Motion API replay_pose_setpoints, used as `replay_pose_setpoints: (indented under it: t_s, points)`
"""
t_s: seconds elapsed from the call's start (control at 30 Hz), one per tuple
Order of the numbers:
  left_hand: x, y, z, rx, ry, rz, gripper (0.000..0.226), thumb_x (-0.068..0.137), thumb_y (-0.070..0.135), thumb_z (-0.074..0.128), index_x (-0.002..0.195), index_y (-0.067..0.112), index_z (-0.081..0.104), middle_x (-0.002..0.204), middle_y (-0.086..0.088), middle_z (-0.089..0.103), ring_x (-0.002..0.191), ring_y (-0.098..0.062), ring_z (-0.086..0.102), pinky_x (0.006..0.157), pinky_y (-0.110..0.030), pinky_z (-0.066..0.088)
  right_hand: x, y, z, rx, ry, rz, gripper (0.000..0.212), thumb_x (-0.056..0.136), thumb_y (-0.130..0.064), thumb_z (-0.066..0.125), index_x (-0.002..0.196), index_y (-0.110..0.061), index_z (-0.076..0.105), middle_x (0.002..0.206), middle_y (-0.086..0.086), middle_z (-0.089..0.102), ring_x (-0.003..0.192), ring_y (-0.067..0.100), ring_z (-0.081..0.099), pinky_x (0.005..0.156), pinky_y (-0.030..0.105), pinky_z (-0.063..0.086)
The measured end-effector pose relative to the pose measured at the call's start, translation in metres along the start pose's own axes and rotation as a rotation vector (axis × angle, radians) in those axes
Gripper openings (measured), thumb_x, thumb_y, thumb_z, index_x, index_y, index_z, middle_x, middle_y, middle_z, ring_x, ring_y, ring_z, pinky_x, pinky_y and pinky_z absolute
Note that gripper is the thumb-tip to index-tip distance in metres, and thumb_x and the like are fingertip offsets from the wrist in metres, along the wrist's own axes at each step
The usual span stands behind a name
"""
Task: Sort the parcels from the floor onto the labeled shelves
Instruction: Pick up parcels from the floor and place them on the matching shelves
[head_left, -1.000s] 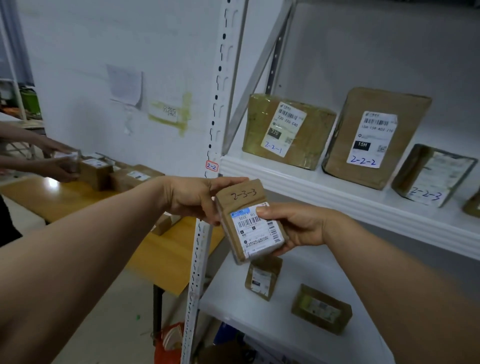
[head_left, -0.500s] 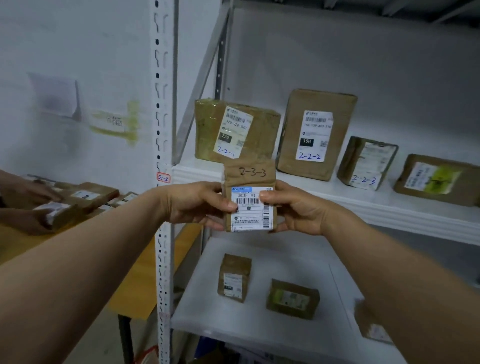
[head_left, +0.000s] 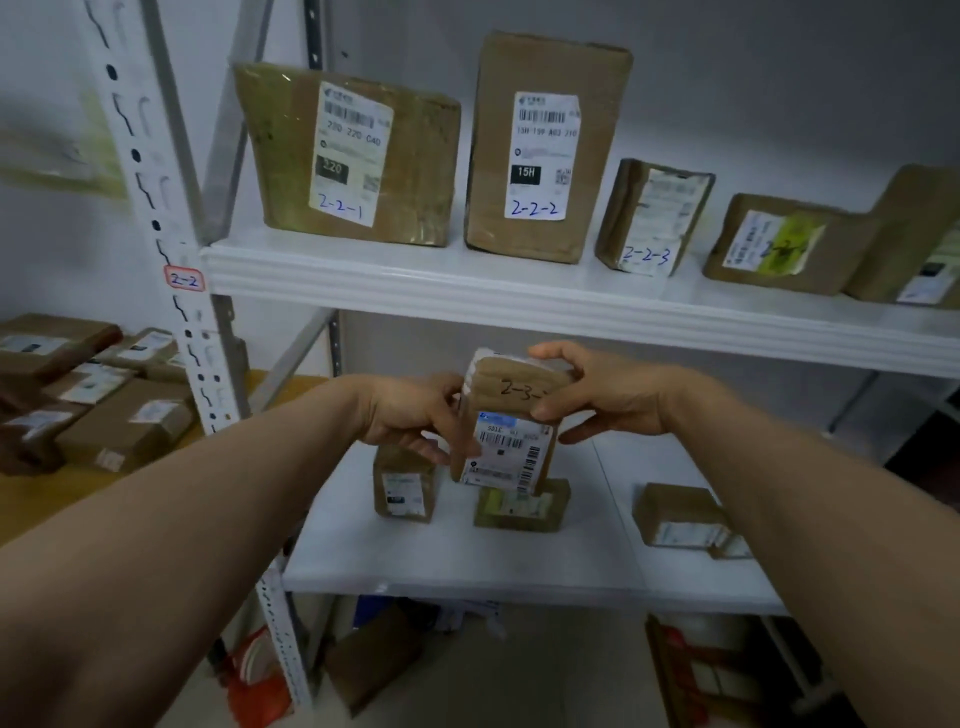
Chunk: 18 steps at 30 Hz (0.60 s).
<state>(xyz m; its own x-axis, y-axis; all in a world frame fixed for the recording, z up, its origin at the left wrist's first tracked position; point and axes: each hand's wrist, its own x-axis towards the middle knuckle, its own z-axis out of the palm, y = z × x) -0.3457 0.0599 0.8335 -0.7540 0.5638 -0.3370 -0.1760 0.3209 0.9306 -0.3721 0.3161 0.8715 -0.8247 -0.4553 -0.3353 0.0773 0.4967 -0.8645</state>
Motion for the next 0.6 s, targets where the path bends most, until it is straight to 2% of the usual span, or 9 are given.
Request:
replay_pose_setpoints:
  t_s: [0.1,0.17,0.3,0.37,0.47,0.6]
  points:
    - [0.034,-0.016,0.015,-0.014,0.047,-0.055,0.067,0.076,-0.013,0.072,0.13,0.021,0.049,0.119,-0.007,0.066,0.111,-0.031,0.067,0.093,-0.048,0.056,0.009,0.031,-0.009,-0.089,-0.006,0.075,0.072,0.071,-0.011,0.088,0.127,-0.039,0.053,0.119,0.003,0.066,0.104,0.021,0.07,0.086,0.045,0.061]
    - [0.06,-0.026,0.025,-0.007,0.094,-0.106,0.075,0.075,-0.013,0.073,0.132,0.026,0.044,0.119,-0.004,0.064,0.113,-0.03,0.064,0.097,-0.051,0.053,0.015,0.054,-0.018,-0.091,0.004,0.126,0.069,0.071,-0.012,0.089,0.124,-0.038,0.053,0.12,0.004,0.065,0.104,0.022,0.07,0.084,0.042,0.062]
    - [0.122,-0.036,0.048,0.084,0.183,-0.18,0.071,0.075,-0.006,0.076,0.13,0.025,0.044,0.121,0.003,0.063,0.11,-0.022,0.063,0.093,-0.044,0.057,0.029,0.103,-0.045,-0.083,0.041,0.197,0.074,0.071,-0.008,0.089,0.128,-0.031,0.048,0.118,0.005,0.064,0.101,0.021,0.07,0.081,0.039,0.062]
    - [0.159,-0.038,0.065,0.168,0.208,-0.216,0.069,0.077,-0.001,0.075,0.131,0.025,0.042,0.129,-0.002,0.059,0.11,-0.023,0.061,0.09,-0.042,0.058,0.037,0.129,-0.063,-0.093,0.079,0.216,0.074,0.069,-0.007,0.09,0.125,-0.03,0.047,0.117,0.004,0.062,0.1,0.02,0.069,0.081,0.038,0.062]
    - [0.215,-0.038,0.091,0.218,0.203,-0.259,0.076,0.084,-0.001,0.069,0.146,0.023,0.031,0.136,-0.012,0.05,0.114,-0.03,0.058,0.09,-0.045,0.057,0.048,0.167,-0.091,-0.167,0.123,0.251,0.079,0.066,-0.008,0.091,0.126,-0.028,0.044,0.12,0.006,0.058,0.107,0.022,0.064,0.088,0.044,0.06]
    - [0.279,-0.035,0.115,0.205,0.186,-0.221,0.083,0.088,0.006,0.068,0.155,0.019,0.02,0.144,-0.017,0.042,0.119,-0.031,0.055,0.085,-0.034,0.052,0.059,0.214,-0.131,-0.285,0.142,0.326,0.084,0.069,-0.003,0.088,0.133,-0.021,0.037,0.121,0.008,0.055,0.107,0.023,0.059,0.089,0.044,0.059]
